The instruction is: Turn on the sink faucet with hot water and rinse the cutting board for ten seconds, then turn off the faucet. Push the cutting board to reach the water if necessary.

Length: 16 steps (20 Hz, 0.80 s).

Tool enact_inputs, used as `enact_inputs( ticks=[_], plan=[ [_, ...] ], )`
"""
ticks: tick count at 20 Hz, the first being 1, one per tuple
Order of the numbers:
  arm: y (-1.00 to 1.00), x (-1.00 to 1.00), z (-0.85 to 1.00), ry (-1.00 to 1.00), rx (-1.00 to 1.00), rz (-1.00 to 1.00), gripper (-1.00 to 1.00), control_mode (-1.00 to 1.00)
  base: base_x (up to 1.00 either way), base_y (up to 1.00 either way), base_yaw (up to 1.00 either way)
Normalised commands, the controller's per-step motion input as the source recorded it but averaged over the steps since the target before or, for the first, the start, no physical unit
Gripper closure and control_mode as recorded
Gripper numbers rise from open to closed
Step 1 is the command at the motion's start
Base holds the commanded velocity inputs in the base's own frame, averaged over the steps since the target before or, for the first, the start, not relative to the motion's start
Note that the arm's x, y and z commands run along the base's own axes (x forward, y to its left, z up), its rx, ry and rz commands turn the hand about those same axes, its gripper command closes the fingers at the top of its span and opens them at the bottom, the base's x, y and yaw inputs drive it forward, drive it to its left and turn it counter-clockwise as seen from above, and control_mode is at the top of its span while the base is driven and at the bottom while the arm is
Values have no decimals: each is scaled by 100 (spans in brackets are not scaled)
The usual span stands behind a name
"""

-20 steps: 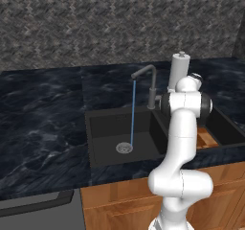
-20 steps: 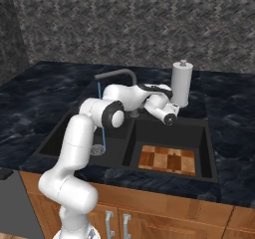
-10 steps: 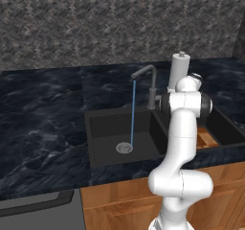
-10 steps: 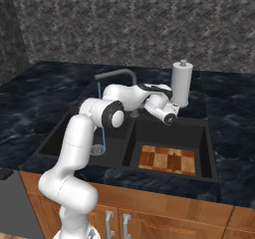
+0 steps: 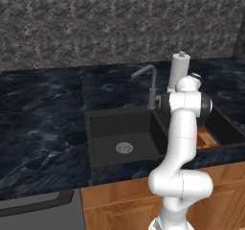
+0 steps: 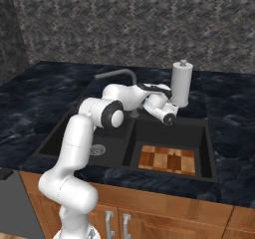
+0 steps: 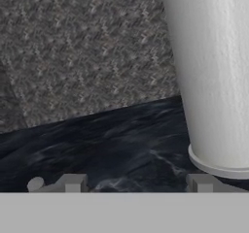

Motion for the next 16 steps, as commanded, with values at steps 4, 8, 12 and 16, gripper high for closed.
enact_inputs(
  ticks=[4, 8, 12, 16],
  plan=[
    [30, 6, -5, 0, 0, 0, -100, -100, 0, 0, 0],
    [32, 11, -6, 0, 0, 0, -100, -100, 0, 0, 0],
    [29, 9, -5, 0, 0, 0, -100, -100, 0, 0, 0],
    [26, 9, -3, 0, 0, 1, -100, -100, 0, 0, 0]
  ],
)
